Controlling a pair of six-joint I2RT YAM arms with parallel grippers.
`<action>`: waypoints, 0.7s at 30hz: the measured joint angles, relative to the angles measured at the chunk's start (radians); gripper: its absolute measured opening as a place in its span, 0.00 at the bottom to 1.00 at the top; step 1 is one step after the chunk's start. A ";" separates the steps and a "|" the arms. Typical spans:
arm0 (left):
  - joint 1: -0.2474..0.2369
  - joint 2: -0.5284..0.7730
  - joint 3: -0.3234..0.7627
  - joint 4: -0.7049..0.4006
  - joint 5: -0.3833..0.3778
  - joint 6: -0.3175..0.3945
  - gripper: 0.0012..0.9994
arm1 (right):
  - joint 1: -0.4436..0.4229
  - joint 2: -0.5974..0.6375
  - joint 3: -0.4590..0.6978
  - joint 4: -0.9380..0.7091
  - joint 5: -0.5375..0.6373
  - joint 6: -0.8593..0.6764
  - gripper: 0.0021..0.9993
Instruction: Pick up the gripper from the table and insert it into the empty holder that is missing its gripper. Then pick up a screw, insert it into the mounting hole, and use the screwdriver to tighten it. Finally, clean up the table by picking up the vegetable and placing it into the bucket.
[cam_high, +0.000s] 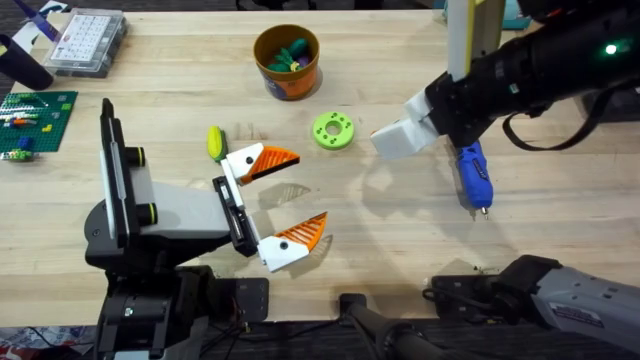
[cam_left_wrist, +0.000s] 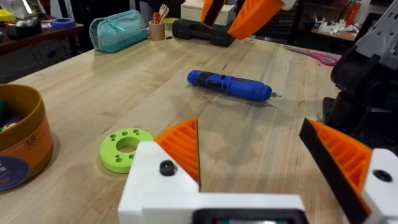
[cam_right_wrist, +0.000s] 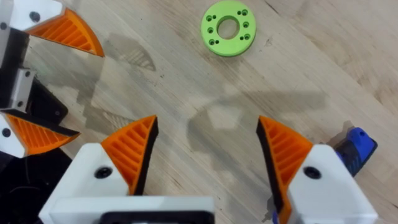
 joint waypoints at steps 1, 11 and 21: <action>0.000 0.000 0.000 0.000 0.000 0.000 0.99 | 0.000 0.000 0.000 -0.002 0.000 0.000 0.96; 0.000 0.000 0.000 -0.001 0.000 0.000 0.99 | 0.004 -0.012 0.000 0.035 -0.143 -0.066 0.96; 0.000 0.000 0.000 -0.001 0.000 0.000 0.99 | 0.005 -0.047 0.000 0.035 -0.227 -0.137 0.96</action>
